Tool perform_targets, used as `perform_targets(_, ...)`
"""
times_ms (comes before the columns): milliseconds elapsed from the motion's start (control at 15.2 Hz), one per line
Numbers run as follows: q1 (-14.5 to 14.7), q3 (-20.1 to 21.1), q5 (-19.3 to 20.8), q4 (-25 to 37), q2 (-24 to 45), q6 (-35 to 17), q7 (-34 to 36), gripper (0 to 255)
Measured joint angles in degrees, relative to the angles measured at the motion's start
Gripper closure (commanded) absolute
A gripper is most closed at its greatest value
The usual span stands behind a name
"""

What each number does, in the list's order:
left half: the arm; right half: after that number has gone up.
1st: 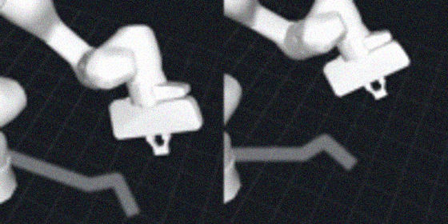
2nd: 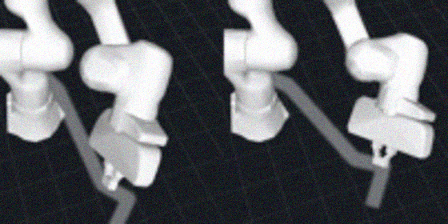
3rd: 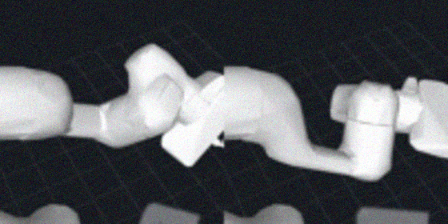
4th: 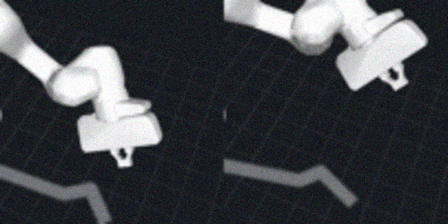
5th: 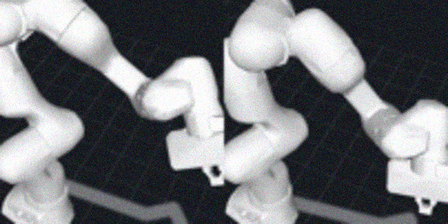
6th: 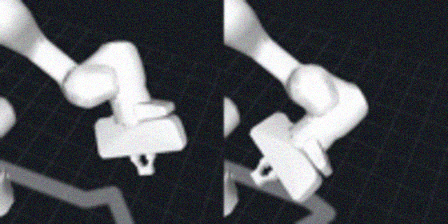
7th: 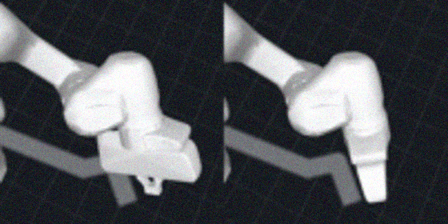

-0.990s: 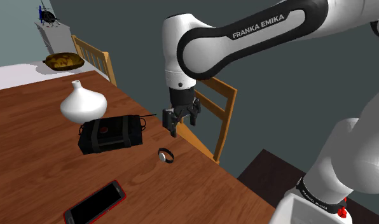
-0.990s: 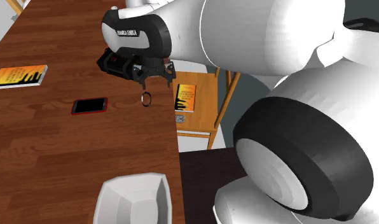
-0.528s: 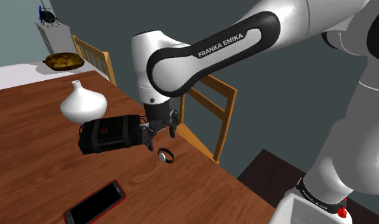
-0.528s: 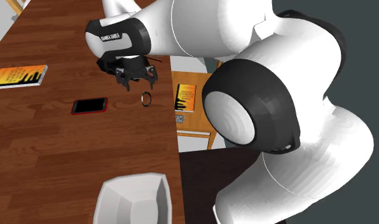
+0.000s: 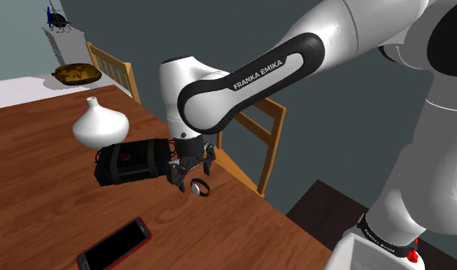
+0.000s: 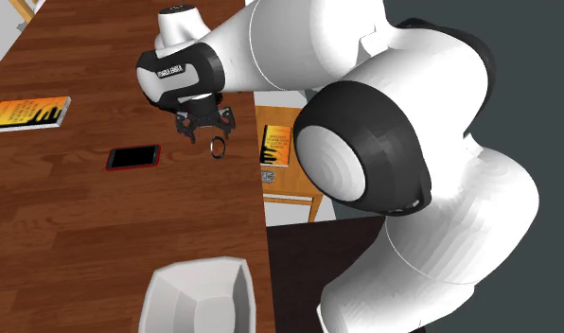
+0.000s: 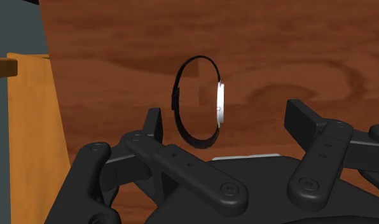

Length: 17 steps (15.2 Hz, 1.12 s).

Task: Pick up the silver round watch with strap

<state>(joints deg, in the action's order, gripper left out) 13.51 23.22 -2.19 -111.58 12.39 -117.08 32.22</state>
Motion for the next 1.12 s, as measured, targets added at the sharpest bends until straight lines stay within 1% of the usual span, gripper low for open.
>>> perform_targets(660, 0.04, 0.01, 0.06, -0.13, 0.16, -0.37, 0.02, 255)
perform_targets(1122, -0.23, 0.1, -0.54, 2.53, -1.52, 3.9, -0.16, 255)
